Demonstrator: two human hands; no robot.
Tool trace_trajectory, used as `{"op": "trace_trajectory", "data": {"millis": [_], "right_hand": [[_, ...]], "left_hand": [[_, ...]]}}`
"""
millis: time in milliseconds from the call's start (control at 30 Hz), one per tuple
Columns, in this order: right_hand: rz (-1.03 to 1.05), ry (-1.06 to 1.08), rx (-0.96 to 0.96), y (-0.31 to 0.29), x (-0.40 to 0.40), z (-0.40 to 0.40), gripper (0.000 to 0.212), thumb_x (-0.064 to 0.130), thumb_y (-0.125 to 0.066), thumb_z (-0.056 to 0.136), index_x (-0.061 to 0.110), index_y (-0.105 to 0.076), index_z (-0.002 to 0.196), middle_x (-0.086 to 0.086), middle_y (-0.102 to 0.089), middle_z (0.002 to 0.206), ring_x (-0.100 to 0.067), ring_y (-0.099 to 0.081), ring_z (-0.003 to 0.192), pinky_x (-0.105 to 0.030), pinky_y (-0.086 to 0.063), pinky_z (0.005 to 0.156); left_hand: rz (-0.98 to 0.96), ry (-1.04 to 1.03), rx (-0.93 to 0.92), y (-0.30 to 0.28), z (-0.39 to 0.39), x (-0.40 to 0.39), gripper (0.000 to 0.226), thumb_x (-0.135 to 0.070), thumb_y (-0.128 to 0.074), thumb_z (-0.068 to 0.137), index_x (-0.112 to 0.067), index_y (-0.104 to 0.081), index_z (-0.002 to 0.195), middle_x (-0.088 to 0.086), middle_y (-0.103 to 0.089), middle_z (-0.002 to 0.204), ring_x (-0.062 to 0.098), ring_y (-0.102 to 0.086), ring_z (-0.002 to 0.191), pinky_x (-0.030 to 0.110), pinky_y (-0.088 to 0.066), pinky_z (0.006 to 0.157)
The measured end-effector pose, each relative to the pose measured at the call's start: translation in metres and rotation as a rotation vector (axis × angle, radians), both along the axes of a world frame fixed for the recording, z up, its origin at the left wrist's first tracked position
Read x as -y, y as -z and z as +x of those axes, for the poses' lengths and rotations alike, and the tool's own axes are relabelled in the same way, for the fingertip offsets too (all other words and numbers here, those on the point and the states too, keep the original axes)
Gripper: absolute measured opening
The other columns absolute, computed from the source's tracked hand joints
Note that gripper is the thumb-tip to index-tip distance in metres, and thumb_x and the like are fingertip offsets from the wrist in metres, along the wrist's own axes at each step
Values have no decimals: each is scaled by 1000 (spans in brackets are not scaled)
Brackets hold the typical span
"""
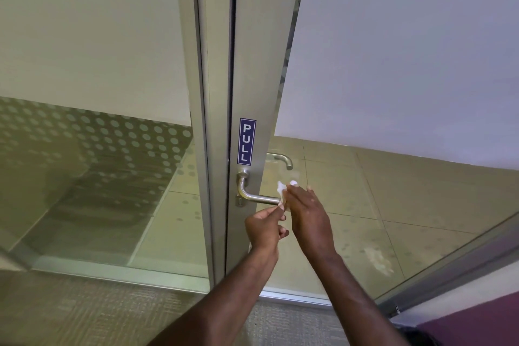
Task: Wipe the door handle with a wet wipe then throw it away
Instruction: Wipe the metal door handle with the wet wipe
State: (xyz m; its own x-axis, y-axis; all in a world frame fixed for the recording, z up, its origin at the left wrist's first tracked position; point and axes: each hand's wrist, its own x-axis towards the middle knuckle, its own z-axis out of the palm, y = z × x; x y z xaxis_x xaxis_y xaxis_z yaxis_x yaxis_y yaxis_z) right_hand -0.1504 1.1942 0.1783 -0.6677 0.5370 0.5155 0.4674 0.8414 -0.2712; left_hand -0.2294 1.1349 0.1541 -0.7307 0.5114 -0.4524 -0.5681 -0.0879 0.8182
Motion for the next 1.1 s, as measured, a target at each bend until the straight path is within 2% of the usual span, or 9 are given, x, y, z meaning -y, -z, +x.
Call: {"op": "trace_trajectory", "data": {"millis": [167,333,500,700,800,900,967,1033,1100], "right_hand": [[69,-163,159,2,-22,2,47,-11,-63,87,9,-66,130,-7,-69,128,-27,-57,134,-45,-40,116],[57,-267,197,-6,-45,-2,26,13,-74,90,22,-69,114,2,-69,120,-20,-66,112,-33,-61,71],[-166,-331,195,-5,-57,-6,15,20,-54,103,21,-65,113,6,-67,116,-13,-63,102,-29,-54,84],[-793,66,-309,-1,-31,-37,36,17,-62,100,20,-69,65,14,-56,58,-15,-50,63,-25,-47,61],[-1242,248,-681,-2,-22,-47,21,7,-64,97,-11,-72,91,-12,-63,76,-22,-59,73,-33,-60,65],[-1552,372,-1040,-9,-6,-48,12,1,-64,96,-5,-68,86,-15,-67,92,-26,-66,80,-45,-59,84],[-1692,361,-1234,-10,10,-47,10,-1,-59,99,-9,-65,97,-22,-66,108,-33,-68,91,-51,-56,94],[-1827,323,-1307,-2,35,-43,21,-2,-54,101,-13,-60,118,-23,-63,122,-39,-66,108,-46,-61,87],[-1923,246,-1286,5,61,-39,23,1,-54,101,-12,-61,120,-20,-70,119,-34,-73,102,-36,-65,74]], "left_hand": [[-21,50,-63,13,-4,2,9,-9,-77,85,-2,-75,91,9,-63,70,12,-41,38,28,-48,50],[-65,82,-91,31,-19,13,6,-11,-74,88,-6,-73,87,9,-66,73,14,-46,41,29,-52,52],[-134,40,-77,56,-39,36,15,-12,-69,92,1,-74,99,11,-66,77,16,-48,46,28,-51,52],[-136,-16,-72,66,-58,49,17,-9,-70,91,6,-72,99,12,-65,72,15,-45,42,25,-44,48],[-138,-14,-94,68,-64,52,16,-10,-69,92,4,-73,100,12,-66,74,17,-47,45,27,-47,53],[-141,-20,-109,73,-69,54,16,-11,-69,93,2,-74,99,11,-67,75,17,-49,47,28,-49,52],[-152,-27,-115,78,-72,55,15,-11,-69,92,2,-75,99,10,-68,73,15,-49,43,26,-49,48],[-166,-32,-117,83,-75,55,16,-11,-70,92,3,-75,99,9,-68,71,13,-49,40,25,-49,46],[-181,-29,-125,87,-78,55,17,-12,-70,92,3,-74,99,9,-68,71,14,-49,40,24,-50,45]]}}
